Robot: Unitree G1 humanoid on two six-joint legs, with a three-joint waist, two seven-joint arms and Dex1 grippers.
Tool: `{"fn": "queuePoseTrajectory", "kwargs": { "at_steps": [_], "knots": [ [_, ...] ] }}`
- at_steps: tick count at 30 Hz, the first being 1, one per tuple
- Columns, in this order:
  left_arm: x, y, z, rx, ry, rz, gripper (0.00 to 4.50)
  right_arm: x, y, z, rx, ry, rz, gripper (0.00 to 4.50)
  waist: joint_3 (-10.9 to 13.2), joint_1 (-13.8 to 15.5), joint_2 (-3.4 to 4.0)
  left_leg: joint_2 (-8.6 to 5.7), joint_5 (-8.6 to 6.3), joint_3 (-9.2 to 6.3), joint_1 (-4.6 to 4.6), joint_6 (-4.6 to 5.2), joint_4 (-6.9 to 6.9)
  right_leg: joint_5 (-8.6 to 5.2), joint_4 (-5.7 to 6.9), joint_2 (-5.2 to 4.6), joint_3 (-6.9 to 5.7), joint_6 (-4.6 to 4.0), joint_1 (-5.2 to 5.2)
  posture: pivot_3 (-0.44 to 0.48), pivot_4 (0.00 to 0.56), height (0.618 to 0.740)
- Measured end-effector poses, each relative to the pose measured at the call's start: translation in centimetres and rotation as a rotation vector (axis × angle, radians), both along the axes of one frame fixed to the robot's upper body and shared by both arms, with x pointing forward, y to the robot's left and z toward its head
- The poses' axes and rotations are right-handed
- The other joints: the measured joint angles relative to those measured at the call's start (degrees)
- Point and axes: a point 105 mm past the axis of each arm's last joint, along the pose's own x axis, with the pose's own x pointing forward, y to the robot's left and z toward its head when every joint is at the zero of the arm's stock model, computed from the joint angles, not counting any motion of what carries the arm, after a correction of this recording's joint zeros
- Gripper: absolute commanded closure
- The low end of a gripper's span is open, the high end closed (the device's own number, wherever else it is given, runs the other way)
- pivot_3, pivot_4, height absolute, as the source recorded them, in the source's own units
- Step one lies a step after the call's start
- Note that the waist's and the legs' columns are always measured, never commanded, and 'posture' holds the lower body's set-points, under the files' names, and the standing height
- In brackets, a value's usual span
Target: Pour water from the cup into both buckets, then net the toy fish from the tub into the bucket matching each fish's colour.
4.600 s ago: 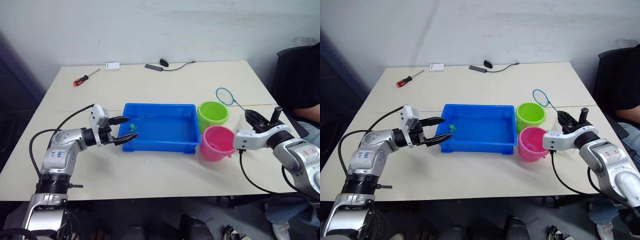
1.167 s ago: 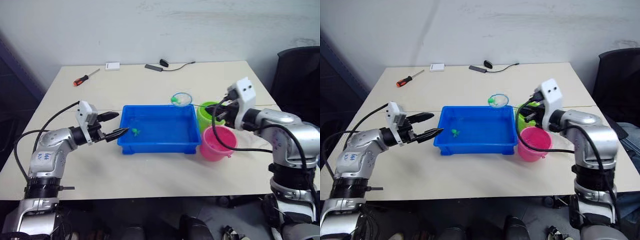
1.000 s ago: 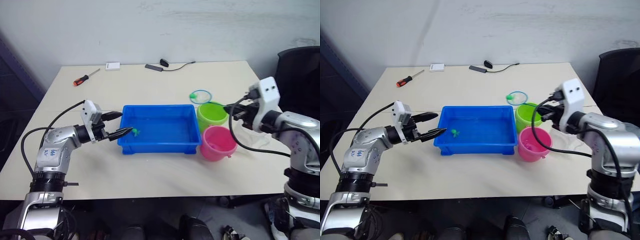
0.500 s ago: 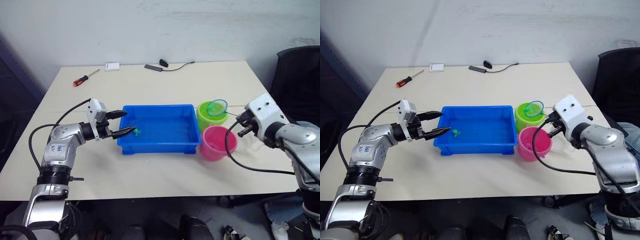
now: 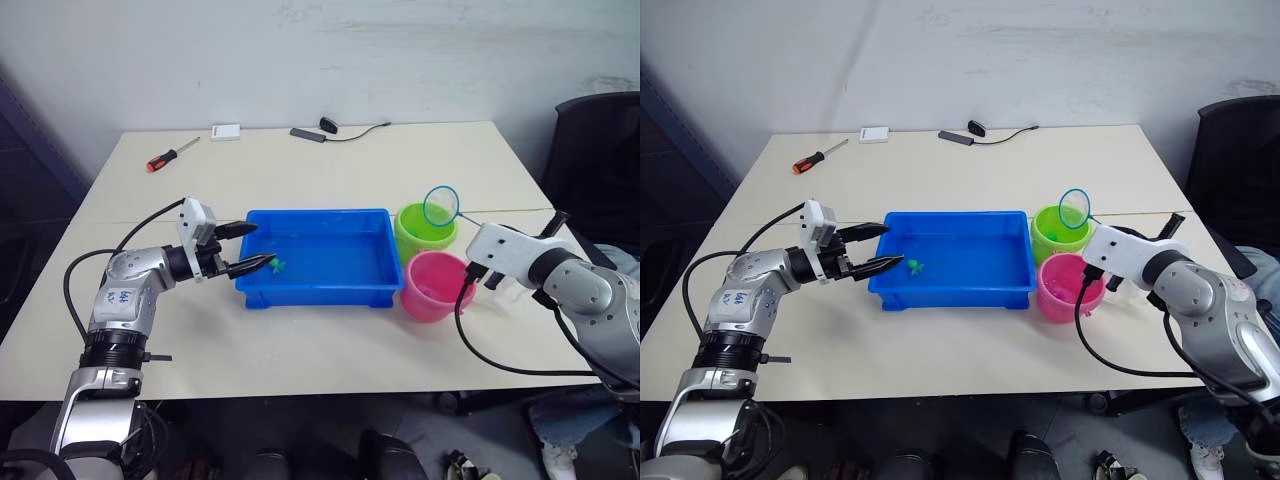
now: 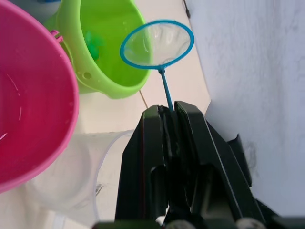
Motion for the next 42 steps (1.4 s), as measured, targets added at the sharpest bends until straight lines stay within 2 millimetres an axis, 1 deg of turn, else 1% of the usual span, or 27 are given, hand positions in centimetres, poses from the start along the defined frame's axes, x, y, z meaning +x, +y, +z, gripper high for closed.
{"fn": "queuePoseTrajectory", "kwargs": {
  "at_steps": [2,4,6,7,8,9,10,11,14,15,16,19,20,24,27,28,35,38,42],
  "knots": [
    [0.0,0.0,0.0,0.0,-0.001,-0.001,0.03,0.0,0.2,0.1,-0.008,-0.004,0.012,4.5,0.0,0.0,0.0,0.0,0.0,0.0,0.0,0.0,0.0,0.0,0.0,0.0,0.0,-0.01,-0.01,0.0,0.15,0.74],
    [0.0,0.0,0.0,0.0,-0.001,0.001,0.03,0.0,0.4,0.2,0.043,-0.004,0.016,4.5,0.0,0.0,-0.02,0.01,0.0,0.0,0.0,0.0,0.0,0.01,0.01,0.0,0.01,-0.01,0.0,0.0,0.15,0.74],
    [-0.2,0.1,-0.3,0.0,0.006,0.006,0.03,0.1,1.2,1.3,0.18,-0.008,0.028,4.5,0.0,0.0,0.02,0.01,0.0,-0.01,-0.01,0.01,0.01,0.01,0.04,-0.01,0.03,-0.02,0.0,0.0,0.15,0.74],
    [-0.3,0.2,-0.4,0.001,0.011,0.008,0.03,0.0,1.9,2.1,0.271,0.003,0.047,4.5,0.0,0.0,0.03,0.03,0.01,-0.02,0.0,0.01,0.01,0.02,0.06,0.0,0.03,-0.02,-0.01,0.0,0.15,0.74],
    [-0.4,0.2,-0.4,0.002,0.011,0.008,0.03,-0.1,2.1,2.3,0.293,0.006,0.054,4.5,0.0,0.0,0.03,0.04,0.0,-0.04,0.0,0.02,0.01,0.02,0.07,0.01,0.02,-0.03,-0.01,0.0,0.15,0.74],
    [-0.6,0.4,-0.4,0.004,0.009,0.009,0.03,-0.2,2.7,2.9,0.359,0.026,0.078,4.5,0.0,0.0,0.0,0.07,-0.04,-0.08,0.01,0.09,0.01,0.02,0.12,0.02,0.01,-0.04,-0.01,0.0,0.15,0.74],
    [-0.8,0.8,-0.3,0.006,0.01,0.019,0.03,-0.2,3.5,3.2,0.428,0.068,0.108,4.5,0.0,-0.2,-0.01,0.09,-0.09,-0.12,0.03,0.18,0.0,0.03,0.17,0.03,0.02,-0.06,-0.02,0.0,0.15,0.74],
    [-1.2,1.5,-0.2,0.012,0.014,0.035,0.03,-0.3,4.8,3.4,0.523,0.156,0.159,4.5,0.1,-0.3,-0.01,0.18,-0.2,-0.4,0.05,0.32,0.0,0.04,0.26,0.04,0.08,-0.11,-0.03,0.0,0.15,0.74],
    [-2.1,2.8,0.2,0.022,0.008,0.073,0.03,-0.4,7.1,3.1,0.634,0.335,0.243,4.5,0.1,-0.2,0.11,0.17,-0.21,-0.54,0.1,0.34,0.0,0.01,0.4,-0.04,0.07,-0.16,-0.08,0.0,0.15,0.74],
    [-2.2,3.0,0.2,0.023,0.012,0.082,0.03,-0.4,7.5,3.0,0.645,0.363,0.252,4.5,0.1,-0.2,0.12,0.18,-0.21,-0.55,0.1,0.34,0.0,0.0,0.42,-0.06,0.07,-0.18,-0.09,0.0,0.15,0.74],
    [-2.7,3.7,-0.1,0.034,0.026,0.113,0.03,-0.1,8.5,2.8,0.669,0.421,0.276,4.5,0.0,-0.2,0.16,0.18,-0.21,-0.56,0.11,0.34,0.01,0.0,0.51,-0.08,0.08,-0.18,-0.1,0.0,0.15,0.74],
    [-3.3,4.6,-0.7,0.054,0.061,0.166,0.03,0.5,10.0,2.1,0.693,0.505,0.3,4.5,0.0,-0.1,0.18,0.14,-0.21,-0.64,0.19,0.35,0.02,0.0,0.7,-0.1,0.05,-0.19,-0.18,0.0,0.15,0.74],
    [-3.6,5.2,-1.2,0.059,0.085,0.214,0.03,1.3,10.9,1.5,0.715,0.548,0.294,4.5,0.0,0.0,0.2,0.09,-0.19,-0.65,0.12,0.38,0.03,0.01,0.74,-0.13,0.05,-0.19,-0.22,0.0,0.15,0.74],
    [-4.5,6.2,-1.7,0.065,0.124,0.309,0.03,2.8,12.5,-0.2,0.743,0.618,0.251,4.5,0.0,-0.1,0.16,0.04,-0.19,-0.63,0.09,0.37,0.04,0.04,0.77,-0.15,0.07,-0.15,-0.24,0.0,0.15,0.74],
    [-5.4,6.3,-1.9,0.064,0.143,0.339,0.03,2.7,13.5,-2.3,0.713,0.703,0.218,4.5,0.0,-0.1,0.18,0.04,-0.19,-0.61,0.08,0.36,0.04,0.05,0.79,-0.15,0.04,-0.14,-0.26,0.0,0.15,0.74],
    [-5.5,6.4,-1.8,0.061,0.146,0.346,0.03,2.6,13.7,-2.7,0.701,0.721,0.217,4.5,0.0,-0.1,0.19,0.05,-0.19,-0.61,0.08,0.36,0.04,0.05,0.8,-0.15,0.04,-0.14,-0.26,0.0,0.15,0.74],
    [-6.2,7.5,-2.1,0.065,0.15,0.428,0.03,1.8,15.0,-4.8,0.644,0.82,0.207,4.5,0.0,-0.2,0.21,0.05,-0.21,-0.62,0.11,0.32,0.04,0.03,0.81,-0.1,0.02,-0.17,-0.26,0.0,0.15,0.74],
    [-6.3,7.5,-2.0,0.071,0.138,0.441,0.03,1.8,15.6,-5.9,0.637,0.853,0.195,4.5,0.0,-0.2,0.2,0.05,-0.2,-0.61,0.11,0.31,0.04,0.03,0.83,-0.09,0.02,-0.17,-0.29,0.0,0.15,0.74],
    [-6.3,7.5,-1.8,0.075,0.12,0.446,0.03,2.4,17.4,-6.5,0.654,0.864,0.188,4.5,-0.1,-0.3,0.21,0.06,-0.18,-0.56,0.13,0.27,0.04,0.03,0.93,-0.07,0.04,-0.18,-0.32,0.0,0.15,0.74]
  ]
}}
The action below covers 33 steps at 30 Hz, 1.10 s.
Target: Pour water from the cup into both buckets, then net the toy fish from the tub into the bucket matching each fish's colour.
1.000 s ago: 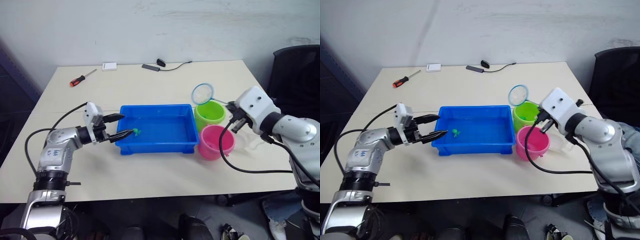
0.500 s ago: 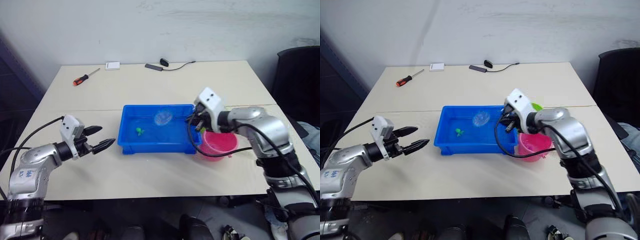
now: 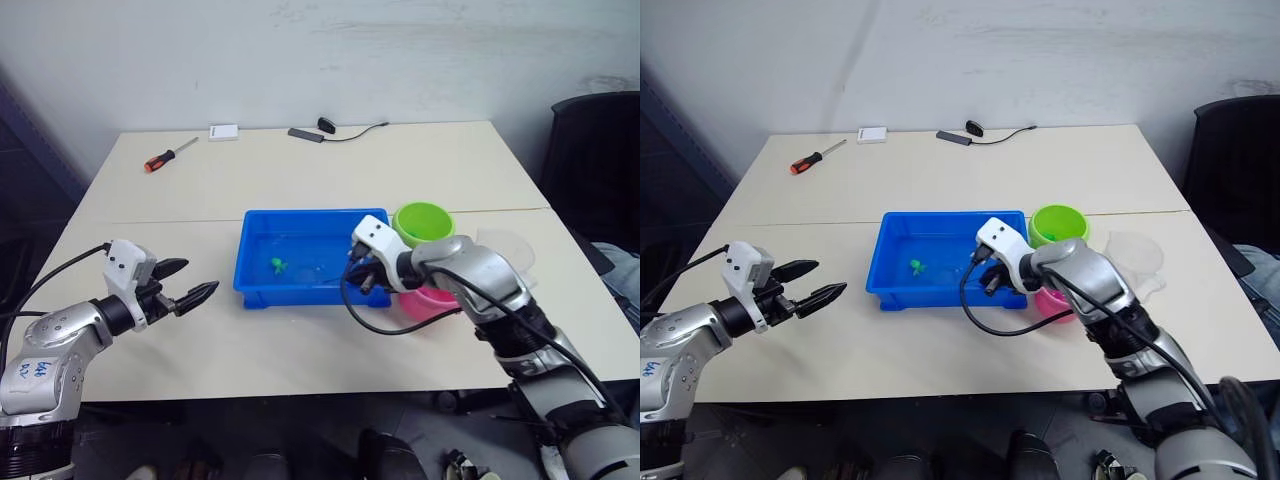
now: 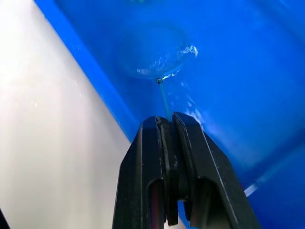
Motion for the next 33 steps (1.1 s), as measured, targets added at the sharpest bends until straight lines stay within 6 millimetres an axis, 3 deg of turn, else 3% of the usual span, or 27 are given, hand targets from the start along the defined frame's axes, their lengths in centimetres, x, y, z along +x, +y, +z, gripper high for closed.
{"fn": "queuePoseTrajectory", "kwargs": {
  "at_steps": [8,15,25,33],
  "knots": [
    [0.0,0.0,0.2,0.007,-0.023,0.003,0.03,1.4,3.8,-1.0,0.086,-0.013,-0.009,4.5,-0.1,0.0,-0.02,0.01,0.01,0.04,0.02,-0.02,0.0,0.0,0.08,0.01,0.01,0.0,-0.02,0.0,0.15,0.74],
    [0.4,-0.6,0.8,0.005,-0.069,-0.024,0.03,2.4,4.5,0.6,0.206,-0.058,-0.045,4.5,-0.1,0.0,0.0,0.01,0.01,0.03,0.01,-0.02,0.0,0.0,0.1,0.01,0.01,0.0,-0.03,0.0,0.15,0.74],
    [1.4,-2.6,1.8,-0.016,-0.134,-0.138,0.03,1.4,2.8,3.2,0.284,-0.101,-0.06,4.5,-0.1,0.2,-0.04,-0.01,0.01,0.06,-0.03,-0.02,0.0,0.0,0.08,0.02,-0.01,0.0,-0.02,0.0,0.15,0.74],
    [3.5,-4.8,2.5,-0.057,-0.165,-0.273,0.03,0.7,-3.0,5.2,0.333,-0.163,-0.192,4.5,-0.1,0.2,-0.03,-0.02,0.02,0.33,-0.06,0.01,0.0,0.0,0.02,0.06,-0.09,0.0,0.01,0.0,0.15,0.74]
  ]
}}
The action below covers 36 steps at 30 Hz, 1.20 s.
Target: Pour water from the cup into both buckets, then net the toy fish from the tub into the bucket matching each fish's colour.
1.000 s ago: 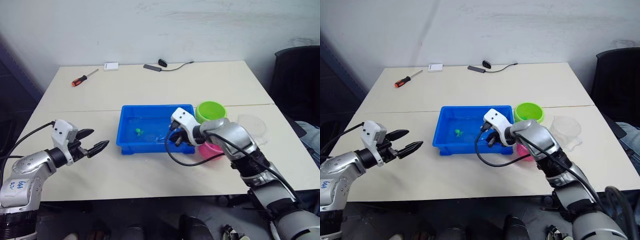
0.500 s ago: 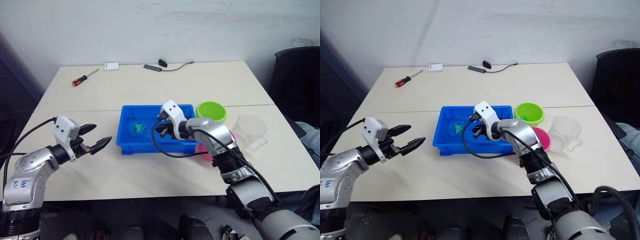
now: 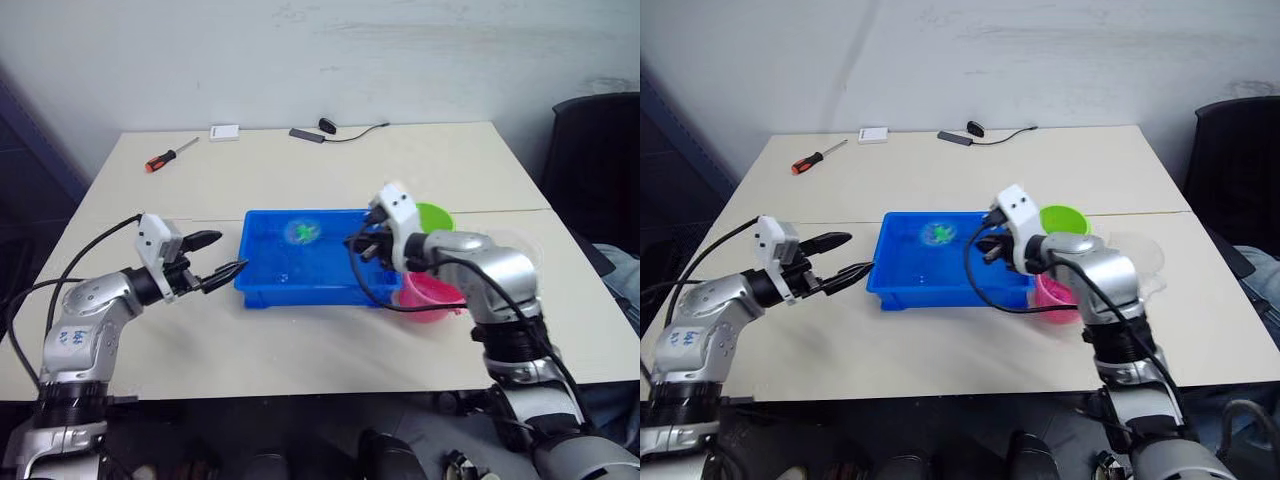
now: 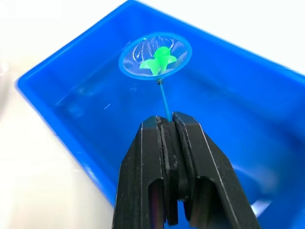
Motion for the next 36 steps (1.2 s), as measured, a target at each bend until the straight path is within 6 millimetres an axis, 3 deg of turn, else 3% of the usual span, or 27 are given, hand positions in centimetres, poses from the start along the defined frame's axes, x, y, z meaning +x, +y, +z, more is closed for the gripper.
{"fn": "queuePoseTrajectory", "kwargs": {
  "at_steps": [4,7,10,15,21,31,36],
  "knots": [
    [1.2,-1.2,0.2,0.003,-0.011,-0.059,0.03,-0.1,-3.1,1.9,0.035,-0.053,-0.11,4.5,0.0,0.0,0.01,0.0,0.0,0.11,-0.04,-0.02,-0.01,0.0,0.0,0.0,0.0,0.0,0.09,0.0,0.15,0.74],
    [2.1,-2.1,0.2,-0.005,-0.012,-0.106,0.03,-0.1,-6.6,3.0,0.028,-0.094,-0.24,4.5,0.0,0.1,0.0,-0.02,0.0,0.11,-0.02,-0.01,0.0,0.0,-0.08,-0.01,-0.01,0.01,0.12,0.0,0.15,0.74],
    [3.0,-2.8,0.5,-0.005,-0.025,-0.138,0.03,-0.5,-10.0,3.2,0.006,-0.113,-0.354,4.5,0.0,0.1,0.01,-0.02,-0.01,0.13,-0.04,0.0,-0.01,0.01,-0.15,0.0,-0.02,0.03,0.12,0.0,0.15,0.74],
    [3.9,-3.7,0.6,0.0,-0.039,-0.176,0.03,-1.5,-13.5,2.9,-0.036,-0.116,-0.479,4.5,0.0,0.1,0.02,-0.01,-0.01,0.21,-0.09,0.0,-0.01,0.02,-0.15,-0.01,-0.01,0.05,0.16,0.0,0.15,0.74],
    [4.3,-4.0,0.0,0.005,-0.029,-0.195,0.03,-2.9,-15.3,2.5,-0.145,-0.138,-0.525,4.5,0.0,0.0,0.0,0.0,-0.01,0.24,-0.09,0.01,-0.02,0.02,-0.2,-0.02,-0.01,0.07,0.17,0.0,0.15,0.74],
    [4.4,-4.3,-0.4,0.014,-0.025,-0.215,0.03,-3.2,-14.0,0.9,-0.573,-0.339,-0.393,4.5,0.1,0.2,-0.08,-0.04,0.14,0.25,-0.08,-0.24,-0.02,-0.01,-0.62,-0.02,-0.02,0.15,0.21,0.0,0.15,0.74],
    [4.3,-4.2,-0.6,0.014,-0.016,-0.218,0.03,-2.8,-13.8,1.3,-0.75,-0.474,-0.355,4.5,0.1,0.1,-0.09,-0.03,0.15,0.27,-0.09,-0.22,-0.02,0.0,-0.9,-0.01,-0.04,0.16,0.22,0.0,0.15,0.74]
  ]
}}
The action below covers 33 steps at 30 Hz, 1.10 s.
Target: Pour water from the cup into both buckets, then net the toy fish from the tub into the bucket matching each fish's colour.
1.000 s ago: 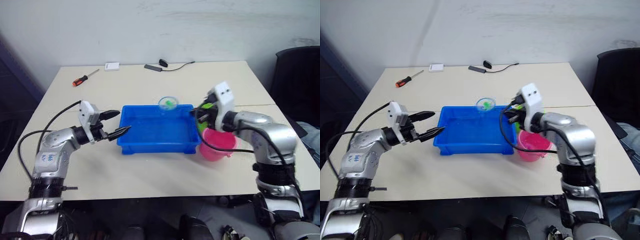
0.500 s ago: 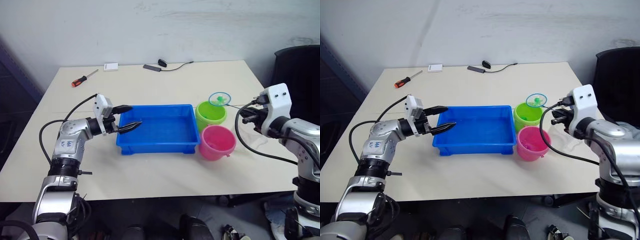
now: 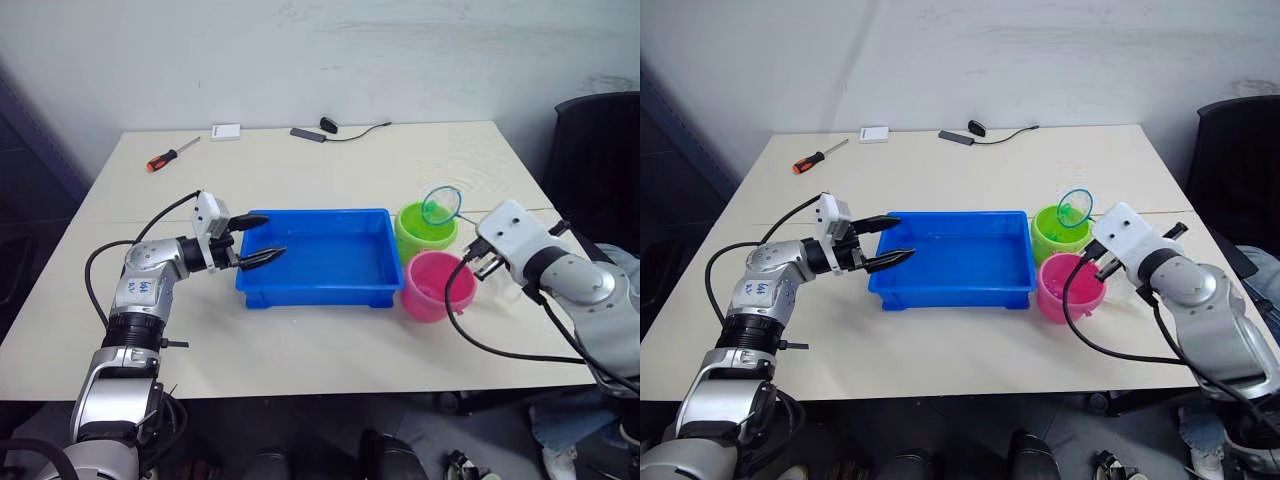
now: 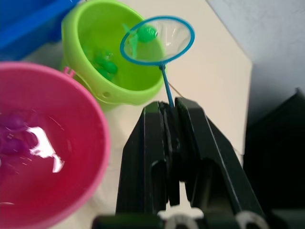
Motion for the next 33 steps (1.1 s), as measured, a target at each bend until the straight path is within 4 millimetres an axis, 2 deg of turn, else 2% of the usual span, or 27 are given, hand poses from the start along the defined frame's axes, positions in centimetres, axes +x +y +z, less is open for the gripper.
{"fn": "queuePoseTrajectory", "kwargs": {
  "at_steps": [7,14,20,26,33],
  "knots": [
    [0.0,0.0,0.0,0.001,0.001,-0.001,0.03,0.2,-0.9,0.1,-0.331,-0.089,0.036,4.5,0.0,0.1,0.0,-0.01,0.02,0.01,0.0,-0.01,0.0,0.02,-0.01,0.0,0.0,0.03,0.01,0.0,0.15,0.74],
    [0.0,0.0,0.0,0.002,0.001,-0.002,0.03,-0.2,-0.9,-0.6,-0.546,-0.124,0.098,4.5,0.0,0.0,-0.03,0.0,0.03,0.03,0.0,-0.03,0.0,0.02,-0.04,-0.01,0.0,0.03,0.04,0.0,0.15,0.74],
    [0.0,0.0,0.0,0.002,0.001,-0.004,0.03,-0.8,-0.7,-1.7,-0.667,-0.143,0.137,4.5,0.1,0.0,-0.12,-0.01,0.04,0.06,0.0,-0.05,0.0,0.02,-0.05,-0.01,0.01,0.04,0.08,0.0,0.15,0.74],
    [-0.1,-0.1,0.0,0.002,0.0,-0.007,0.03,-1.0,-0.2,-1.1,-0.781,-0.23,0.155,4.5,0.1,0.0,-0.14,0.0,0.05,0.06,0.01,-0.06,0.0,0.01,-0.03,0.0,0.01,0.03,0.08,0.0,0.15,0.74],
    [-0.1,-0.3,-0.1,-0.002,0.002,-0.015,0.03,-1.5,-0.1,-1.6,-0.897,-0.279,0.168,4.5,0.1,0.0,-0.15,-0.01,0.05,0.06,0.0,-0.07,0.0,0.01,-0.02,0.0,0.02,0.03,0.12,0.0,0.15,0.74]
  ]
}}
